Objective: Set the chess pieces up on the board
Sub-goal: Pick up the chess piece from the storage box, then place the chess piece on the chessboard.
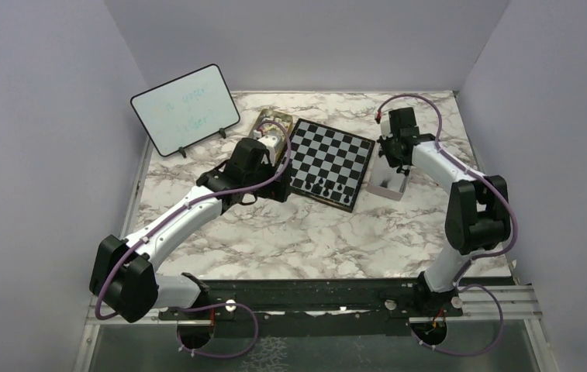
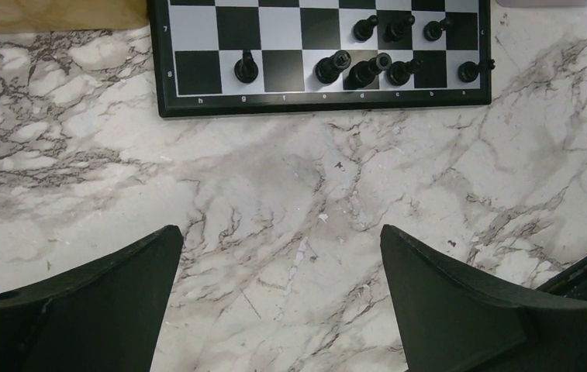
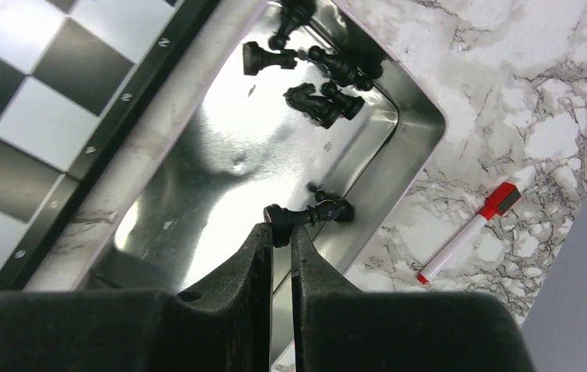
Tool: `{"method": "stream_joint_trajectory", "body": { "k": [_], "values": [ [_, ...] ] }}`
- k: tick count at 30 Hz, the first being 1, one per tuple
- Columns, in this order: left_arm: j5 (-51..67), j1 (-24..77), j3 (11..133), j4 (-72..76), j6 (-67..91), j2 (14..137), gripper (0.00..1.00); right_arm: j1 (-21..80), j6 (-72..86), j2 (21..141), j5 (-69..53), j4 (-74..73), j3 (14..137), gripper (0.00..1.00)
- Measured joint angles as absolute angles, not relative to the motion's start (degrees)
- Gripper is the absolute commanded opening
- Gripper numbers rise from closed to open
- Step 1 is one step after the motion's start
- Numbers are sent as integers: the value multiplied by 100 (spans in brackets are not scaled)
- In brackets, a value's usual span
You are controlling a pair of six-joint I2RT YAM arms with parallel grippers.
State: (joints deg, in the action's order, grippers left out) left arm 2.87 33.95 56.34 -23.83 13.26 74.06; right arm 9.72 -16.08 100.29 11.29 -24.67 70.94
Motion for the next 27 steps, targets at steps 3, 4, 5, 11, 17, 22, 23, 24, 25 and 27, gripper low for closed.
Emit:
{"method": "stream_joint_trajectory", "body": {
  "k": [3,4,5,11,17,22,23,24,25,27],
  "values": [
    [294,3247,5673,-2493,1555,7402,99,1149,-1610,9749,1059,-2449,6991,11],
    [318,3170,5699,-2530,1625,7402,99,1225,-1610,9633,1020,-2445,6956,11],
    [368,3094,5736,-2576,1695,7400,97,1306,-1610,9504,972,-2429,6919,11],
    [1100,2613,6147,-2646,2069,7393,85,2099,-1702,8637,648,-2121,6591,11],
    [2235,2211,6772,-2709,2357,7463,76,3367,-1999,8119,364,-1634,6342,10],
    [3024,1879,7236,-2751,2552,7736,66,4222,-2379,7688,172,-1072,5889,10],
    [3188,1841,7299,-2757,2593,7815,64,4388,-2493,7548,108,-939,5747,10],
    [3356,1802,7363,-2764,2630,7911,62,4506,-2609,7432,32,-823,5634,10],
    [3531,1778,7417,-2764,2683,8014,61,4584,-2705,7336,-36,-733,5548,10],
    [3857,1769,7491,-2779,2746,8200,59,4755,-2936,7124,-222,-480,5334,10]
  ]
}}
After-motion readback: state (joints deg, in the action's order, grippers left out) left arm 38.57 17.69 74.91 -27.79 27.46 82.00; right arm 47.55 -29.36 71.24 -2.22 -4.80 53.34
